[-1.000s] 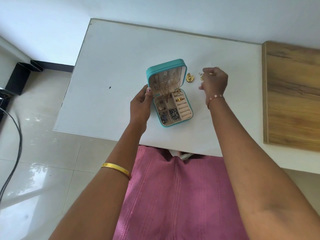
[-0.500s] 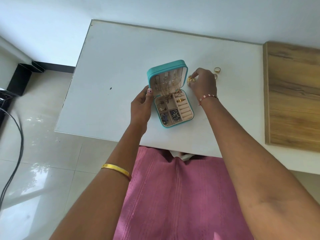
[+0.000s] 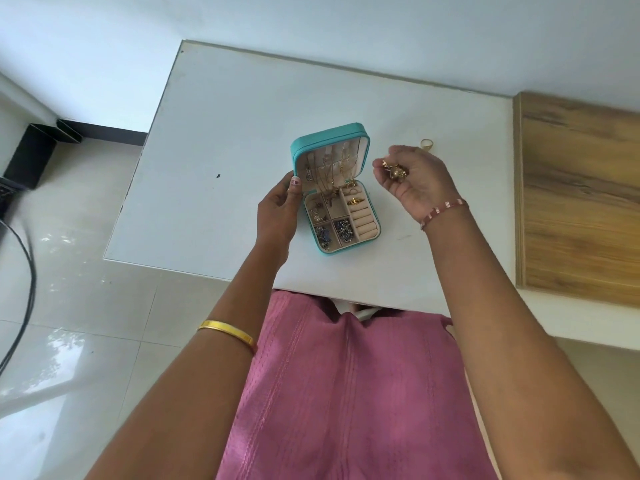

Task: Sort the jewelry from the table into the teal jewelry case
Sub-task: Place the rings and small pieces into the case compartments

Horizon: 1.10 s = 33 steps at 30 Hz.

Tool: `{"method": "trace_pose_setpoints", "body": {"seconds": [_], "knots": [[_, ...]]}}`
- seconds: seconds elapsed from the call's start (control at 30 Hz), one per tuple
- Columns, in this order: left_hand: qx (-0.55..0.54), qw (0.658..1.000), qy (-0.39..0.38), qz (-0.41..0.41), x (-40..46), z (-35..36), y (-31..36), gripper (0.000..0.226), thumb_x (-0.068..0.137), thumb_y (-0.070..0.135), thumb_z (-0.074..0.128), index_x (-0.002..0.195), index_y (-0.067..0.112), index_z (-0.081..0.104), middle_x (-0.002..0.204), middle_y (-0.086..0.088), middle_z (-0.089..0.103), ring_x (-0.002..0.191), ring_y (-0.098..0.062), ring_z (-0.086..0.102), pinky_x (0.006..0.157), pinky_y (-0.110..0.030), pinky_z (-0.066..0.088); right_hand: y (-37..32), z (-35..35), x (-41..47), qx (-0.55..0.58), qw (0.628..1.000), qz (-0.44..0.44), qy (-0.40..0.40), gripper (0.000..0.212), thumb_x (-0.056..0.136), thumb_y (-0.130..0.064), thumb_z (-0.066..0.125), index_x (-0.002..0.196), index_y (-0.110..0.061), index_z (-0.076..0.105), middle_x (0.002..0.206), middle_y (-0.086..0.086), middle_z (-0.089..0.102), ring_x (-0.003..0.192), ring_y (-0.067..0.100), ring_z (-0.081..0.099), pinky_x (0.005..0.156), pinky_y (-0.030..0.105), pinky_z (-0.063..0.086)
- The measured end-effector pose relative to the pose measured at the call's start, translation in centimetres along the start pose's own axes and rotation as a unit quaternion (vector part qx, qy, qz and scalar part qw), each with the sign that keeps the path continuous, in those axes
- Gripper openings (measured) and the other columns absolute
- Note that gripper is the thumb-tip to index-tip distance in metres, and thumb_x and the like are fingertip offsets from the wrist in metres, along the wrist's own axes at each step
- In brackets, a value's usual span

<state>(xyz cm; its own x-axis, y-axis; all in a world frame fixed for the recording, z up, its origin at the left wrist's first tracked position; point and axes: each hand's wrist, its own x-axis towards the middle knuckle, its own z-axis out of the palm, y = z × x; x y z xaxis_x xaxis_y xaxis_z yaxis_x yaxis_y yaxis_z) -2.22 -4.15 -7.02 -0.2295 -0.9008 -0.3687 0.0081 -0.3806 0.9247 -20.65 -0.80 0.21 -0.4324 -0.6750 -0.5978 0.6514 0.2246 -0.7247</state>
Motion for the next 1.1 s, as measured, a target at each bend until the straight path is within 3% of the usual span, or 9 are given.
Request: {"method": "trace_pose_setpoints", "body": {"seconds": [0.1,0.17,0.27,0.37,0.53,0.7,0.83,0.97,1.1], "knots": [[0.005,1.0,-0.008,0.006,-0.1,-0.1,0.2,0.059,0.08,0.048,0.053,0.128,0.014,0.058,0.123,-0.005,0.064,0.121,-0.019,0.056,0.11,-0.042,0.038,0.2,-0.2,-2.1,-0.097,0.995,-0.016,-0.025,0.012,0.082,0.011,0.055,0.082,0.0,0.06,0.076,0.013,0.058,0.065,0.02,0.058,0.06,0.023,0.056],[0.007,1.0,-0.014,0.007,-0.2,-0.2,0.2,0.059,0.081,0.047,0.053,0.128,0.012,0.057,0.125,-0.006,0.063,0.121,-0.019,0.055,0.11,-0.042,0.037,0.9,0.2,-3.3,-0.235,0.97,-0.06,-0.038,0.012,0.081,0.012,0.057,0.083,0.002,0.064,0.075,0.01,0.061,0.063,0.017,0.058,0.061,0.021,0.055],[0.004,1.0,-0.019,0.005,-0.2,-0.2,0.3,0.06,0.081,0.047,0.053,0.128,0.012,0.057,0.124,-0.007,0.064,0.121,-0.019,0.056,0.11,-0.042,0.037,2.8,1.5,-3.7,-0.487,0.859,-0.148,-0.047,0.014,0.08,0.008,0.059,0.09,0.003,0.068,0.084,0.006,0.067,0.064,0.013,0.061,0.062,0.015,0.051],[-0.004,1.0,-0.016,0.004,-0.2,-0.2,0.3,0.066,0.075,0.054,0.057,0.127,0.013,0.058,0.124,-0.007,0.064,0.122,-0.021,0.055,0.111,-0.043,0.036,4.6,2.5,-3.3,-0.627,0.748,-0.213,-0.039,0.017,0.082,0.002,0.06,0.091,-0.004,0.072,0.1,0.011,0.07,0.091,0.022,0.064,0.08,0.02,0.045],[-0.006,1.0,-0.009,-0.002,-0.2,-0.3,0.3,0.064,0.076,0.052,0.058,0.126,0.012,0.059,0.125,-0.007,0.063,0.122,-0.021,0.055,0.111,-0.043,0.036,5.6,3.0,-3.0,-0.693,0.683,-0.229,-0.033,0.021,0.086,-0.005,0.057,0.105,-0.007,0.069,0.108,0.015,0.067,0.1,0.029,0.061,0.086,0.028,0.046],[-0.014,1.0,-0.008,-0.003,-0.3,-0.2,0.5,0.061,0.079,0.048,0.057,0.126,0.011,0.058,0.125,-0.008,0.063,0.123,-0.021,0.055,0.111,-0.042,0.037,5.4,3.0,-3.2,-0.676,0.692,-0.25,-0.048,0.02,0.086,-0.012,0.062,0.103,-0.006,0.069,0.106,0.014,0.068,0.098,0.028,0.062,0.085,0.028,0.047],[-0.016,1.0,-0.006,-0.004,-0.3,-0.2,0.5,0.065,0.076,0.05,0.059,0.127,0.01,0.058,0.125,-0.009,0.063,0.122,-0.022,0.055,0.111,-0.043,0.037,4.5,2.5,-3.2,-0.605,0.757,-0.245,-0.022,0.017,0.083,-0.012,0.066,0.096,-0.003,0.071,0.099,0.014,0.07,0.091,0.024,0.065,0.081,0.023,0.049],[-0.014,1.0,-0.01,-0.005,-0.4,-0.1,0.5,0.059,0.081,0.044,0.056,0.127,0.009,0.057,0.123,-0.009,0.064,0.122,-0.022,0.055,0.111,-0.043,0.037,4.2,1.9,-3.2,-0.549,0.808,-0.212,-0.028,0.014,0.085,-0.001,0.059,0.094,0.001,0.07,0.098,0.018,0.069,0.087,0.03,0.068,0.084,0.041,0.055],[-0.013,1.0,-0.014,-0.01,-0.4,-0.2,0.6,0.053,0.086,0.039,0.054,0.129,0.008,0.056,0.126,-0.011,0.062,0.118,-0.02,0.056,0.111,-0.044,0.036,3.9,0.9,-3.4,-0.528,0.821,-0.217,-0.012,0.018,0.087,0.003,0.054,0.094,0.0,0.069,0.096,0.012,0.069,0.078,0.024,0.069,0.071,0.027,0.058]]}}
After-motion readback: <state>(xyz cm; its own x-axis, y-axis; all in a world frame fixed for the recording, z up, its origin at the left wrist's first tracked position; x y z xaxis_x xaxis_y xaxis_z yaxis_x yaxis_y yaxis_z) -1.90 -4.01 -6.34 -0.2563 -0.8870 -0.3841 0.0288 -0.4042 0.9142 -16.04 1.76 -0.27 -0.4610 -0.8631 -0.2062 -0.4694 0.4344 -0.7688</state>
